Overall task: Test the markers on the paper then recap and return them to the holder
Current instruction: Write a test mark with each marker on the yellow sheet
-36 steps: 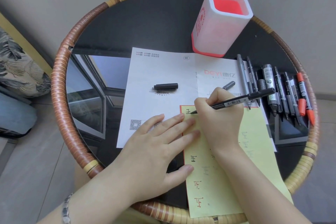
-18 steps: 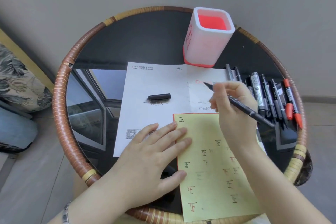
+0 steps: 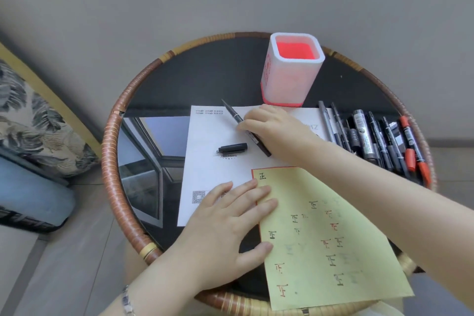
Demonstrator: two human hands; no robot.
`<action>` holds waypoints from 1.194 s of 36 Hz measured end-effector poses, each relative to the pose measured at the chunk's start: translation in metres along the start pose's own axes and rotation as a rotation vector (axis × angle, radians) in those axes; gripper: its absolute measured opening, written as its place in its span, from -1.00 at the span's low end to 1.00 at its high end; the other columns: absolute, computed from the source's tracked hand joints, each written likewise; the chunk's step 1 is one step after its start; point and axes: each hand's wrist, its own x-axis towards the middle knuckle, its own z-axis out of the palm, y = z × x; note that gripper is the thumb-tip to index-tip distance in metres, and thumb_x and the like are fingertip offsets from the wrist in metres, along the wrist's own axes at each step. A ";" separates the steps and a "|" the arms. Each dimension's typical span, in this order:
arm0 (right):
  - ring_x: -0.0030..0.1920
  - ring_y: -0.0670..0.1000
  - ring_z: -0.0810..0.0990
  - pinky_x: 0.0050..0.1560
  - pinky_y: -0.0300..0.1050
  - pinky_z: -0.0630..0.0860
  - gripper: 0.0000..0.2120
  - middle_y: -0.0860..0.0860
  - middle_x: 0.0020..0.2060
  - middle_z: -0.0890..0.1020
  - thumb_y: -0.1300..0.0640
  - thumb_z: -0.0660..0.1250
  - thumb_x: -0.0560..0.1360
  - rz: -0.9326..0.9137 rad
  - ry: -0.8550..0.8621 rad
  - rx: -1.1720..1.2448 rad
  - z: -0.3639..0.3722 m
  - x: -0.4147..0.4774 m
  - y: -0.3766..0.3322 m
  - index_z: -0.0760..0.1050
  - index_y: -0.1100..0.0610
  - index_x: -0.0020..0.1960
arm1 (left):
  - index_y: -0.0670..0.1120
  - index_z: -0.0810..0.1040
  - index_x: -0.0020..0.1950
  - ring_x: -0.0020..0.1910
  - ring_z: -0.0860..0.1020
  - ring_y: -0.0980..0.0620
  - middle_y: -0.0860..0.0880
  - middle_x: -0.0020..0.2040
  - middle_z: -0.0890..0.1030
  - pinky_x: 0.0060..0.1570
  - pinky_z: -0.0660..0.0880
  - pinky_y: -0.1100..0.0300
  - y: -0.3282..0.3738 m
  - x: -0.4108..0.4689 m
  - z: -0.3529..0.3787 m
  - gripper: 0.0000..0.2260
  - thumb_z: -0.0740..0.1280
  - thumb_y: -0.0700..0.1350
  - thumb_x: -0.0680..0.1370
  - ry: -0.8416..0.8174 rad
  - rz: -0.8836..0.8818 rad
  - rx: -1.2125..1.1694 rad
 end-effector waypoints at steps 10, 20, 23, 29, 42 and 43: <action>-0.14 0.16 0.57 -0.16 -0.12 0.35 -0.48 0.13 -0.13 0.61 0.50 0.13 0.16 0.119 0.061 0.078 -0.009 -0.017 -0.005 0.61 0.16 -0.02 | 0.12 0.46 0.27 0.35 0.32 0.14 0.16 0.30 0.48 0.31 0.15 0.10 0.002 0.002 0.005 -0.56 0.19 0.21 0.43 0.070 -0.003 -0.010; -0.13 0.05 0.51 -0.17 -0.14 0.40 -0.79 0.06 -0.06 0.62 0.18 0.23 0.49 0.885 0.038 0.117 -0.054 -0.066 0.047 0.53 0.12 0.10 | 0.08 0.50 0.21 0.30 0.37 0.11 0.12 0.25 0.53 0.28 0.18 0.06 0.003 0.004 0.010 -0.60 0.19 0.19 0.43 0.110 0.002 -0.008; -0.16 0.07 0.55 -0.23 -0.12 0.45 -0.78 0.04 -0.13 0.59 0.09 0.28 0.48 0.948 -0.055 0.096 -0.050 -0.065 0.051 0.50 0.13 0.10 | 0.08 0.50 0.22 0.31 0.36 0.11 0.11 0.25 0.52 0.28 0.18 0.05 0.004 0.004 0.010 -0.59 0.19 0.19 0.44 0.109 0.001 -0.006; -0.10 0.10 0.57 -0.23 -0.08 0.47 -0.67 0.06 -0.05 0.62 0.01 0.33 0.46 0.968 -0.119 0.045 -0.043 -0.054 0.046 0.44 0.09 0.18 | 0.07 0.51 0.22 0.31 0.35 0.11 0.10 0.25 0.53 0.28 0.18 0.05 0.004 0.004 0.008 -0.59 0.18 0.18 0.44 0.100 0.002 -0.001; 0.01 0.28 0.59 0.00 0.16 0.58 -0.71 0.25 0.07 0.61 0.21 0.29 0.39 1.107 0.053 0.299 -0.056 -0.051 0.040 0.55 0.33 0.06 | 0.07 0.50 0.22 0.29 0.35 0.10 0.09 0.24 0.53 0.28 0.17 0.06 0.004 0.005 0.008 -0.59 0.18 0.19 0.44 0.108 0.009 0.008; -0.04 0.31 0.60 -0.04 0.17 0.59 -0.71 0.28 0.04 0.61 0.17 0.30 0.40 1.092 0.013 0.276 -0.054 -0.050 0.037 0.56 0.34 0.02 | 0.07 0.50 0.21 0.29 0.34 0.10 0.09 0.24 0.53 0.28 0.17 0.06 0.004 0.005 0.008 -0.59 0.18 0.18 0.44 0.110 0.008 0.007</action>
